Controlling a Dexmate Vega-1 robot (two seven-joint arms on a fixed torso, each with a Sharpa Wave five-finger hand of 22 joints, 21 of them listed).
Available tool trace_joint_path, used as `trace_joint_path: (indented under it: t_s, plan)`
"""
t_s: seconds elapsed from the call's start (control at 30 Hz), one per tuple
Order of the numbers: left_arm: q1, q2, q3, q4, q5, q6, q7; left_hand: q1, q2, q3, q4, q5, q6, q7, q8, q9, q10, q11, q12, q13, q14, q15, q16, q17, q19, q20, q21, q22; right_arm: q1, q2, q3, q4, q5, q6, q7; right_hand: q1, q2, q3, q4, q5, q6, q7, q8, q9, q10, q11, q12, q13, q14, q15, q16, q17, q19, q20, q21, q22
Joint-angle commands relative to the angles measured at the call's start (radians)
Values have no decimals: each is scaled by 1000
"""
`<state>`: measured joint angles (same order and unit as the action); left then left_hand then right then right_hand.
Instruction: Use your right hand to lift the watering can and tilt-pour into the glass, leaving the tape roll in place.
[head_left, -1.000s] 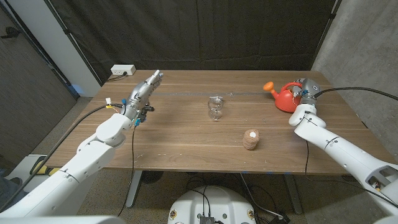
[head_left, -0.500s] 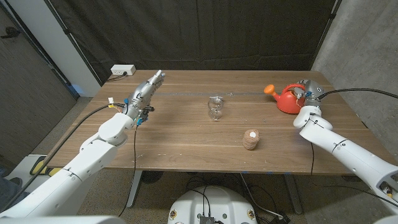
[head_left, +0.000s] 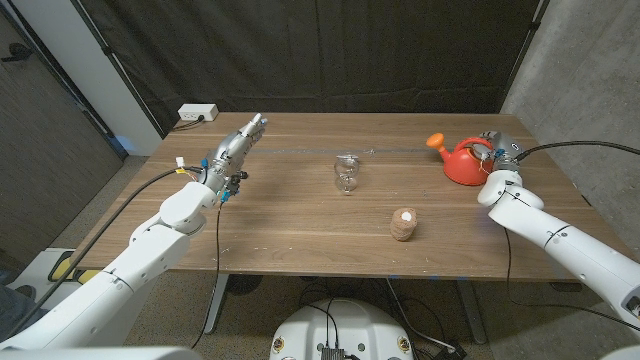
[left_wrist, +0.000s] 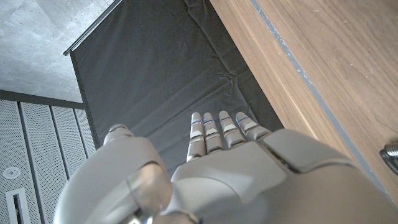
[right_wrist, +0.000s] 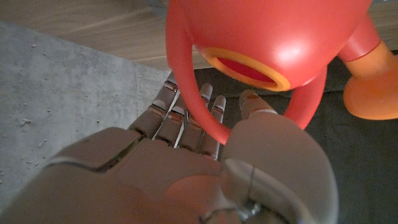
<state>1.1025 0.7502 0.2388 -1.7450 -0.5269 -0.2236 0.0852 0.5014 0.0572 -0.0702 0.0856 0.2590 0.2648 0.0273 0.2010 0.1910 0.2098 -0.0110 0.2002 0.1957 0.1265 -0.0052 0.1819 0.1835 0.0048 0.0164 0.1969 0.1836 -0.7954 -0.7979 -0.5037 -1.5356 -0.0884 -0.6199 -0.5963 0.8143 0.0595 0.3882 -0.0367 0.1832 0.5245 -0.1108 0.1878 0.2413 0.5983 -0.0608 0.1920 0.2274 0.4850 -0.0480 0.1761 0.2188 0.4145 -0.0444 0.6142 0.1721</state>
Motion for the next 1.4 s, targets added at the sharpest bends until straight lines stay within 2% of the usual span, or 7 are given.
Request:
trace_joint_path:
  t_s: [0.03, 0.13, 0.37, 0.53, 0.97, 1.23, 1.4]
  plan:
    - [0, 4, 4, -3, -5, 11, -5, 2, 6, -6, 4, 0, 9, -1, 4, 2, 5, -3, 7, 2, -5, 3, 9, 2, -3, 7, 6, 2, -26, -9, 22, -17, 31, 6, -2, 8, -21, 2, -17, -3, -24, 3, -4, 1, -33, 11, -5, -1, -26, -18, -3, -8, -14, -4, -13, -1]
    - [-5, 3, 7, 0, -8, 13, -9, 3, 7, -6, 4, 0, 10, 0, 4, 2, 5, -8, 7, 2, -4, 2, 9, 2, -3, 7, 6, 2, -35, -9, 29, -21, 36, 5, -12, 15, -27, -1, -29, -5, -46, 3, -6, 1, -61, 15, -7, -4, -56, -5, -5, -13, -24, 6, -25, -1]
    - [-16, 1, 13, 11, -12, 13, -21, 3, 7, -7, 5, 0, 10, 0, 4, 2, 4, -7, 6, 2, -4, 4, 9, 2, -5, 9, 6, 2, -74, -16, 56, -55, 55, -5, -37, 17, -27, -1, -32, -5, -50, 3, -4, 0, -69, 17, -5, -5, -62, -4, -2, -15, -33, 11, -33, -2]
    - [-25, -4, 18, 25, -15, 8, -29, 3, 8, -8, 5, 0, 10, 0, 4, 2, 4, -4, 7, 2, -5, 4, 9, 2, -7, 10, 5, 2, -123, -22, 88, -97, 72, -1, -72, 17, -29, -2, -36, -5, -52, 4, 0, 0, -71, 17, -1, -6, -59, 1, 3, -18, -45, 1, -42, -2]
    - [-41, -14, 29, 55, -21, -14, -56, 4, 9, -10, 5, -1, 11, 0, 5, 2, 4, -3, 6, 2, -5, 3, 9, 2, -8, 11, 6, 2, -246, -34, 182, -222, 119, 53, -142, 8, -25, -5, -32, -6, -52, 5, 4, -1, -73, 17, 5, -8, -61, 10, 8, -18, -52, -2, -52, -2]
    - [-44, -20, 34, 71, -27, -24, -68, 5, 10, -12, 6, -1, 9, -1, 3, 2, 5, -8, 7, 2, -4, 2, 9, 2, -8, 10, 6, 2, -293, -61, 205, -300, 116, 69, -140, 2, -25, -7, -33, -6, -64, 5, 3, -2, -82, 18, 7, -10, -77, 24, 6, -21, -75, 11, -69, -2]
    - [-41, -23, 36, 76, -31, -28, -71, 5, 10, -13, 6, -1, 10, -1, 4, 2, 5, -7, 7, 2, -4, 3, 9, 2, -8, 11, 7, 2, -328, -72, 234, -344, 131, 123, -128, -10, -24, -12, -28, -7, -68, 6, 4, -2, -92, 20, 7, -10, -89, 28, 5, -20, -87, 17, -79, -1]
